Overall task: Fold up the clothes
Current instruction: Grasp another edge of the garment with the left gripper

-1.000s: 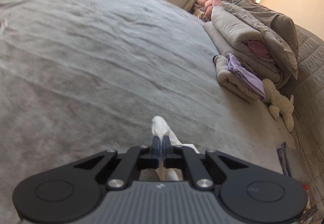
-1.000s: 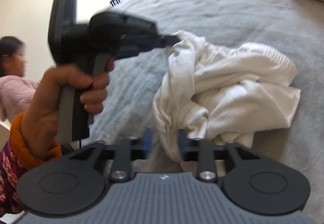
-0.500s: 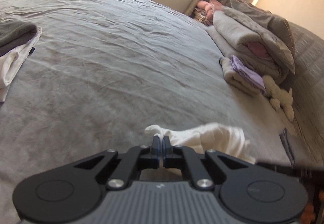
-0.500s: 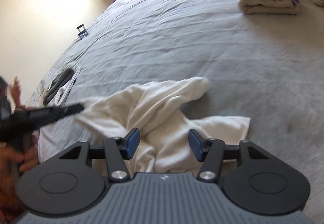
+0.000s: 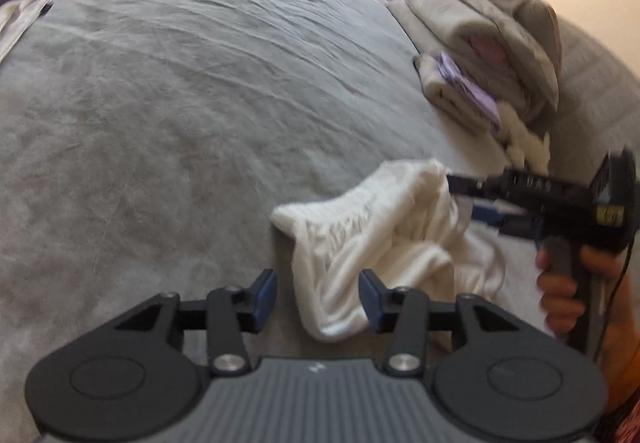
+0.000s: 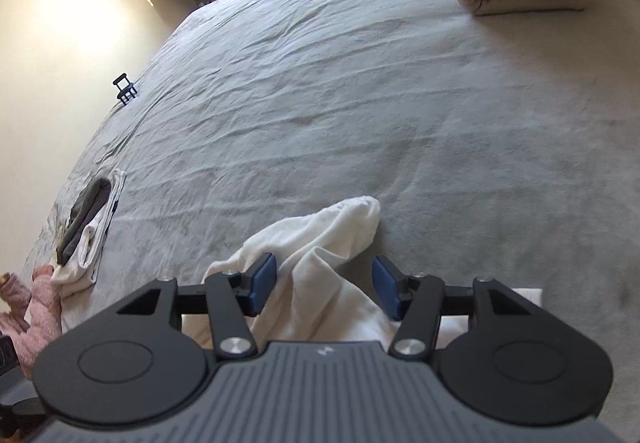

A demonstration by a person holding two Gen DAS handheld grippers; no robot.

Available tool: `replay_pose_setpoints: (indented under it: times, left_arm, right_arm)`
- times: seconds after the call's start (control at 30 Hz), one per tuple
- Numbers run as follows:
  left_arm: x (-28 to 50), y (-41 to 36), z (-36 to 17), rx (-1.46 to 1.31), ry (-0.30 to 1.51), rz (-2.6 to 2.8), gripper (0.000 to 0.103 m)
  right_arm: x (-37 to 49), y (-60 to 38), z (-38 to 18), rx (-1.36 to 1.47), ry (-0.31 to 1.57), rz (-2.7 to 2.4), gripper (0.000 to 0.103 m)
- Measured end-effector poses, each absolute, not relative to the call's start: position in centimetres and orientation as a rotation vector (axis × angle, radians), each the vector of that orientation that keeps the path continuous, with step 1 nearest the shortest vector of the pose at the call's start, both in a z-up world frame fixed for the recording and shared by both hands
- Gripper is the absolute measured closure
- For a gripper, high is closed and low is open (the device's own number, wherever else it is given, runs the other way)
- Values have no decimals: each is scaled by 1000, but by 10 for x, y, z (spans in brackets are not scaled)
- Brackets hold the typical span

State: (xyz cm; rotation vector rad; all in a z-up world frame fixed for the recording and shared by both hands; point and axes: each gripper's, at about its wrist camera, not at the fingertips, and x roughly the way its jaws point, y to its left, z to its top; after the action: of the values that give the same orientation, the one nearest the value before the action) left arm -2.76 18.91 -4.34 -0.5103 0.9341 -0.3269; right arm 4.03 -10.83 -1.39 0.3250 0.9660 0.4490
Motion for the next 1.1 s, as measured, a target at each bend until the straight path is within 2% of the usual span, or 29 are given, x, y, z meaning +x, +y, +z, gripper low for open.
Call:
replay_pose_setpoints:
  times: [0.23,0.27,0.3,0.33,0.37,0.4,0.43,0.5,0.83,1.1]
  left_arm:
    - [-10,200,-56,-695,925,-241,59]
    - [-9,198,-56,-698,919,-237,64]
    - [-8,196,-55,-687,912,-233,70]
    - [-7,194,-55,-678,907,-225,86]
    - [-7,192,-55,-670,902,-215,90]
    - [-8,193,-53,-660,894,-202,92]
    - [-11,196,-50,-648,882,-186,95]
    - [-15,203,-45,-623,860,-156,96]
    - [-41,237,-18,-488,742,-1,97]
    - [-59,267,-2,-344,678,149,97]
  right_arm:
    - [50,-110,-25,405,965,386,46]
    - [50,-112,-26,417,959,382,46]
    - [49,-114,-27,427,952,379,49]
    - [47,-115,-26,432,941,378,60]
    - [46,-115,-25,436,930,383,67]
    - [44,-114,-24,440,918,384,79]
    - [42,-113,-22,446,904,377,85]
    - [39,-109,-19,434,870,371,91]
    - [37,-48,13,271,785,458,94]
    - [50,32,12,189,787,563,94]
